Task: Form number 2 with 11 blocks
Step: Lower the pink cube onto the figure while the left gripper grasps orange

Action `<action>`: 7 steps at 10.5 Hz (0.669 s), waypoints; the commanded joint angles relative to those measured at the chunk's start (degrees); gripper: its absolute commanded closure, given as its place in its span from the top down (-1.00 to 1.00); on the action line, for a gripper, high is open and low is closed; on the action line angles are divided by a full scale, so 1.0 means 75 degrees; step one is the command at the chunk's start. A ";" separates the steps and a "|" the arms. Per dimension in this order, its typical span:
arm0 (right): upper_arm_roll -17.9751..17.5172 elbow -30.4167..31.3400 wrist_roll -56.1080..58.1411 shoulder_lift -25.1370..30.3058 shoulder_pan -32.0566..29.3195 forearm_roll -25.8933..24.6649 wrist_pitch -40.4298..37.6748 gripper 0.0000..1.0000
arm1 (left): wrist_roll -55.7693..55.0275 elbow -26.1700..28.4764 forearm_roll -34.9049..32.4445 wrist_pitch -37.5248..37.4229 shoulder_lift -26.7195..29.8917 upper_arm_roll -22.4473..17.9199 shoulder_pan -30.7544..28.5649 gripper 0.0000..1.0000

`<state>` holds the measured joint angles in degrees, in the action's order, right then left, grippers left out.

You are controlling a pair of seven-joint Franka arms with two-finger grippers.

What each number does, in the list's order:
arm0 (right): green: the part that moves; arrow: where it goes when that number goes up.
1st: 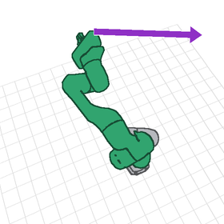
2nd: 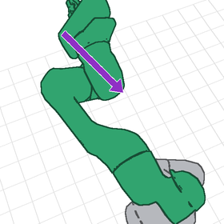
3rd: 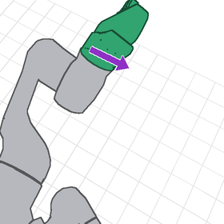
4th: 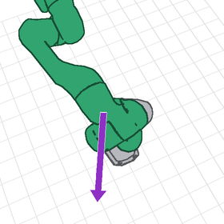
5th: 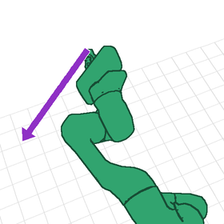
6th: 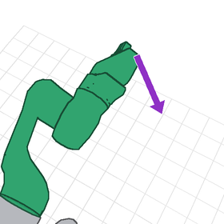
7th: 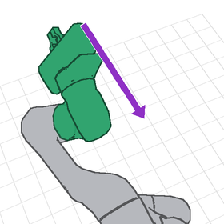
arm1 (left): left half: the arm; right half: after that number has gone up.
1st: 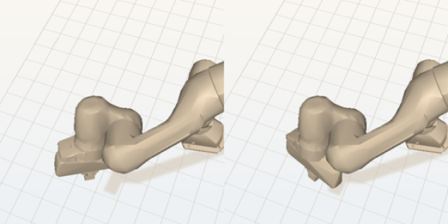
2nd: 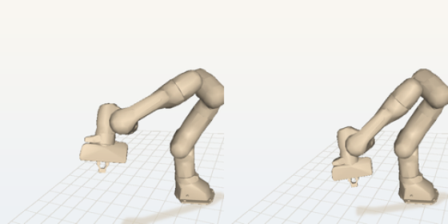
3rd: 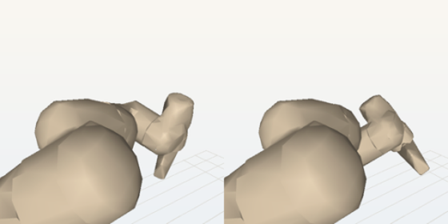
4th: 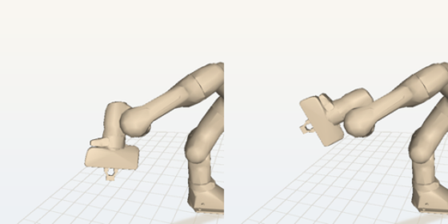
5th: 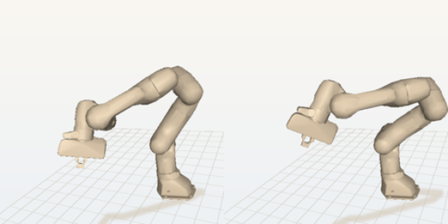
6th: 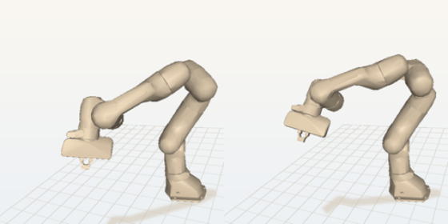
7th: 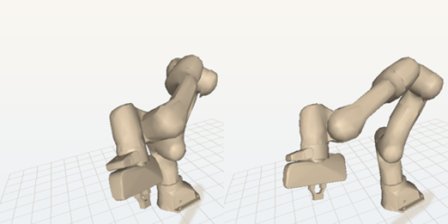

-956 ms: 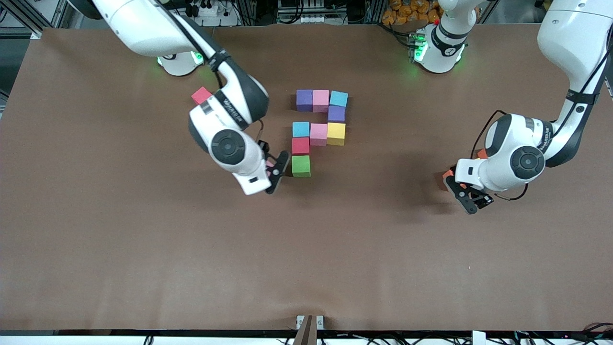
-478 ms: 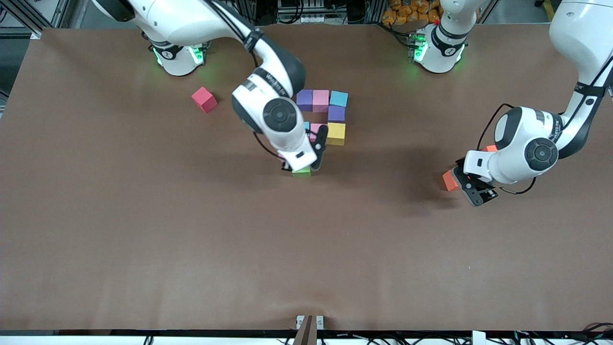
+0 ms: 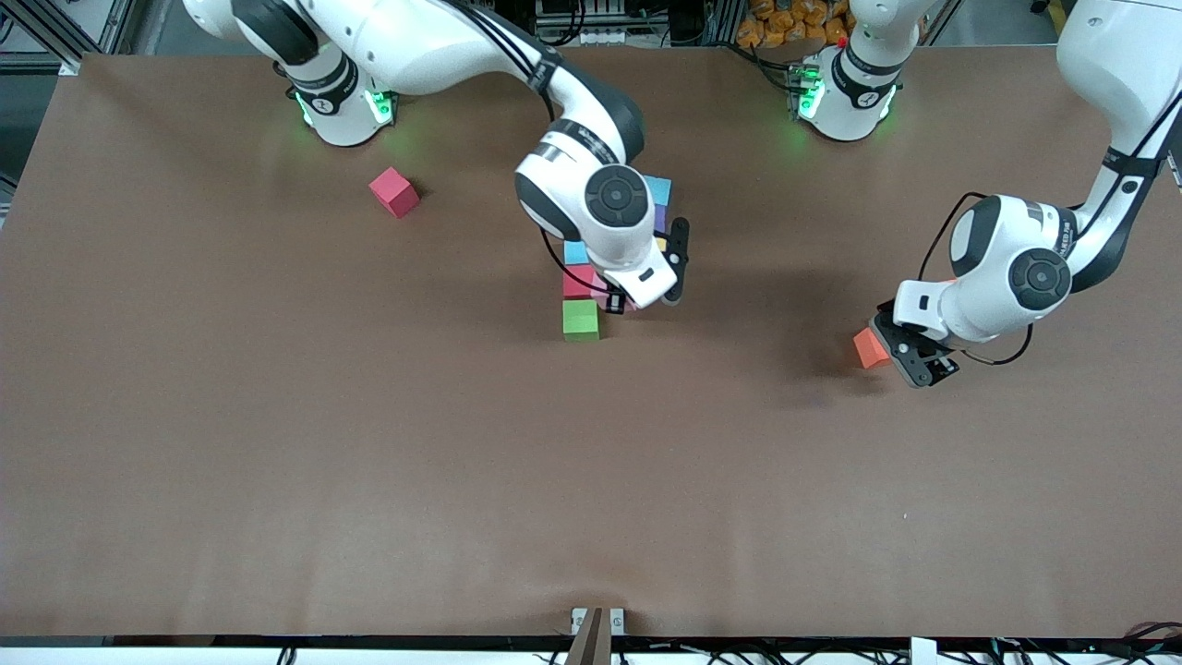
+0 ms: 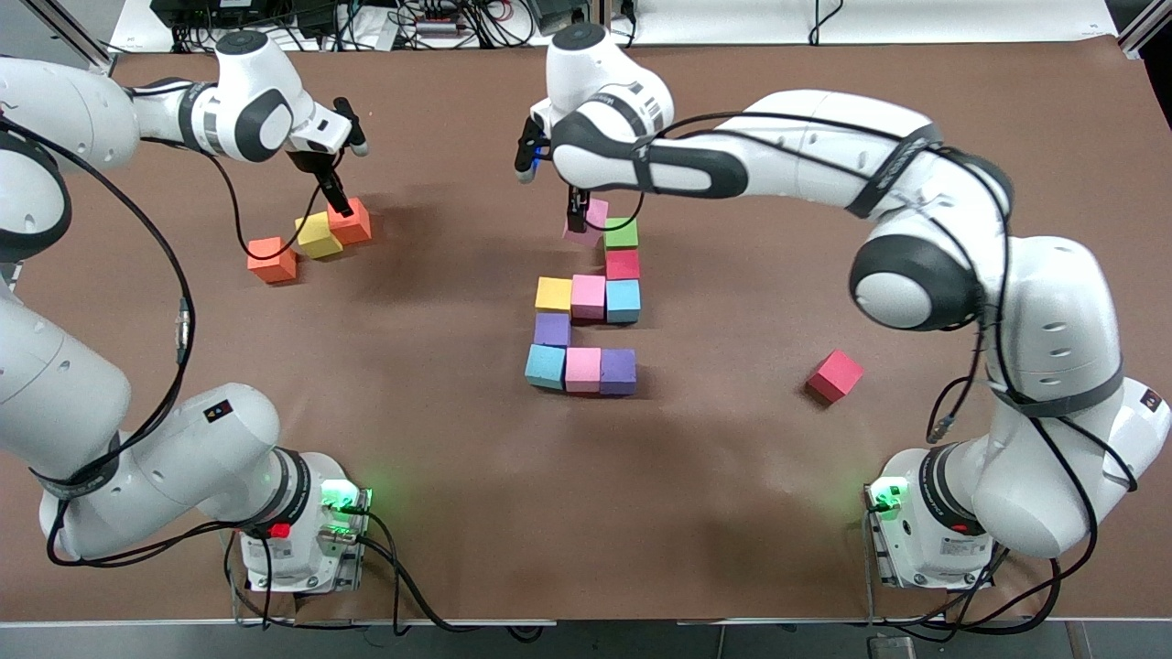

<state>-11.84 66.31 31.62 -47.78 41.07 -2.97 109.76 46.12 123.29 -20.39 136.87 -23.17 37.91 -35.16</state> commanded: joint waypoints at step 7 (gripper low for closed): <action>0.0489 -0.1037 0.0014 -0.1047 0.0372 -0.0154 0.0283 -1.00 | 0.0062 0.0448 -0.0527 0.0254 0.0113 0.0089 -0.0128 1.00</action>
<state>-8.99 61.56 31.66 -53.91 42.77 -3.56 112.25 46.12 125.49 -23.16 137.31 -22.79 37.97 -35.22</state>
